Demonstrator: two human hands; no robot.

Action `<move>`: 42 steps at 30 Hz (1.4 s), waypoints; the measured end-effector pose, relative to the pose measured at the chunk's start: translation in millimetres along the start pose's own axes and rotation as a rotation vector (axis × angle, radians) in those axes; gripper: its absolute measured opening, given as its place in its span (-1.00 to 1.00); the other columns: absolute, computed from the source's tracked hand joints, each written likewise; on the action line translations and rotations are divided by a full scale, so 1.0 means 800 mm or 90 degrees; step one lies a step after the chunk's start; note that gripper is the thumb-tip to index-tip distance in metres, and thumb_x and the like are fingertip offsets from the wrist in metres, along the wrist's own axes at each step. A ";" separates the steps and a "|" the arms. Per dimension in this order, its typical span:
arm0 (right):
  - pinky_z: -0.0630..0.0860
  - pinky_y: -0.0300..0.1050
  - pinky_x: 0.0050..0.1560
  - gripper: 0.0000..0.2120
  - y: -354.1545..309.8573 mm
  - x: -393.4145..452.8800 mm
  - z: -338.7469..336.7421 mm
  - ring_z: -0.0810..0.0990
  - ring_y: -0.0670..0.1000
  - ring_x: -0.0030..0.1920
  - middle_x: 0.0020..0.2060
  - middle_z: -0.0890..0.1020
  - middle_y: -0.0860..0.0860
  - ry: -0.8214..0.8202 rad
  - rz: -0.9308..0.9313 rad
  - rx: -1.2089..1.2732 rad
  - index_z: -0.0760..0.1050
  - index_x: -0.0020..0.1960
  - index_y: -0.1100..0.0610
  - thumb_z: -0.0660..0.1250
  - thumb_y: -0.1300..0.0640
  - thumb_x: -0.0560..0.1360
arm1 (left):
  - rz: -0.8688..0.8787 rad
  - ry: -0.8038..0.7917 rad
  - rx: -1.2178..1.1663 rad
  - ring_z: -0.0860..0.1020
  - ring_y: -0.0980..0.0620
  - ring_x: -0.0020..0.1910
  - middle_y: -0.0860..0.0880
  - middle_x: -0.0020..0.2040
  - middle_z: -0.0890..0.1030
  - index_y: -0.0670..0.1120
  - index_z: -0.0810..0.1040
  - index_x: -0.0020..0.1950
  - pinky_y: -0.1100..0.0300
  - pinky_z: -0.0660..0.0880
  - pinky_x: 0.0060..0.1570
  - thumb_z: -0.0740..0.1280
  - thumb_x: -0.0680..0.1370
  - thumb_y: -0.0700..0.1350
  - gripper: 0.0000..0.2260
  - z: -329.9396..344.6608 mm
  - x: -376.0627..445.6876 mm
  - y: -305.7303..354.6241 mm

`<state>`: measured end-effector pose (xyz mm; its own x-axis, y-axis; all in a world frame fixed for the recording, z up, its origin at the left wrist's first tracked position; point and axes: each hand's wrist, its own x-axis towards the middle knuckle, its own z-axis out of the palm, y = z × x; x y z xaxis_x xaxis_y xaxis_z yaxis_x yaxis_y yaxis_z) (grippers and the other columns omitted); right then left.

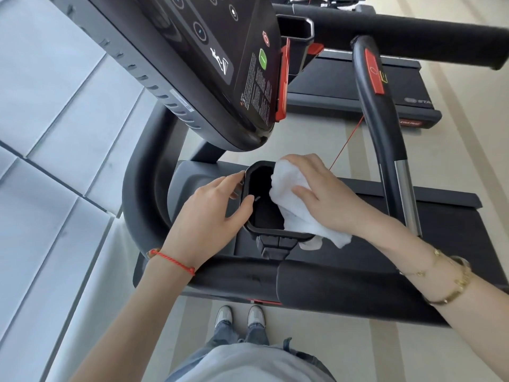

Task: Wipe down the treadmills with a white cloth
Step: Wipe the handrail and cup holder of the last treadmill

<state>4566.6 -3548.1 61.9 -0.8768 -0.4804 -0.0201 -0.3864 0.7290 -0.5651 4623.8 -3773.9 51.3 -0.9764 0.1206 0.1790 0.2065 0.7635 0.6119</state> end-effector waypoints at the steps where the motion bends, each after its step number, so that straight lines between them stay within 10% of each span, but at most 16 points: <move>1: 0.32 -0.09 0.14 -0.59 -0.002 0.004 -0.001 0.40 0.04 0.21 0.31 0.35 -0.04 -0.001 0.001 0.000 0.22 0.46 0.00 0.13 0.18 0.64 | -0.001 0.001 -0.002 0.57 0.15 0.04 0.09 0.08 0.62 0.02 0.43 0.43 0.10 0.58 0.06 0.17 0.55 0.18 -0.51 0.000 0.000 0.000; 8: 0.35 -0.05 0.20 -0.67 -0.014 0.022 -0.008 0.46 0.04 0.25 0.30 0.48 -0.08 -0.008 0.058 0.056 0.37 0.39 -0.01 0.15 0.14 0.64 | -0.005 0.008 0.000 0.55 0.15 0.06 0.08 0.13 0.60 0.02 0.42 0.42 0.11 0.56 0.08 0.19 0.55 0.17 -0.52 -0.001 -0.001 0.000; 15: 0.18 -0.26 0.10 -0.35 -0.038 -0.047 0.033 0.28 -0.03 0.26 0.52 0.02 -0.04 0.081 0.270 0.203 -0.19 0.56 0.01 0.13 0.17 0.63 | 0.023 -0.035 -0.023 0.48 0.18 0.15 0.08 0.27 0.51 0.02 0.27 0.53 0.19 0.48 0.15 0.24 0.56 0.05 -0.47 -0.002 0.008 -0.004; 20: 0.23 -0.28 -0.25 -0.45 -0.040 -0.034 0.023 0.35 -0.03 0.04 0.40 0.28 0.10 0.077 0.291 0.142 -0.06 0.52 0.14 0.14 0.14 0.64 | 0.049 -0.049 -0.032 0.45 0.18 0.14 0.06 0.26 0.53 0.01 0.30 0.51 0.25 0.42 0.15 0.25 0.55 0.01 -0.49 -0.002 0.019 -0.006; 30: 0.45 -0.17 -0.16 -0.49 -0.046 -0.055 0.033 0.51 0.00 -0.05 0.20 0.39 0.09 0.081 0.317 0.176 -0.05 0.50 0.13 0.10 0.14 0.64 | 0.049 -0.038 -0.071 0.50 0.08 0.20 0.03 0.28 0.53 0.00 0.33 0.49 0.08 0.50 0.21 0.29 0.57 -0.02 -0.52 0.001 0.019 -0.006; 42: 0.35 -0.01 -0.07 -0.71 -0.029 0.043 -0.023 0.50 0.13 -0.02 0.00 0.50 -0.09 -0.120 0.032 -0.157 0.33 0.32 0.07 0.19 0.04 0.62 | -0.004 0.018 -0.036 0.56 0.07 0.12 0.06 0.16 0.60 0.01 0.44 0.41 0.15 0.52 0.07 0.29 0.57 0.06 -0.59 0.002 0.007 0.002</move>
<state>4540.3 -3572.6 89.6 -0.8370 -0.5059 -0.2086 -0.4220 0.8394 -0.3424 4618.4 -3770.9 52.4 -0.9758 0.0970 0.1958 0.2038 0.7273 0.6553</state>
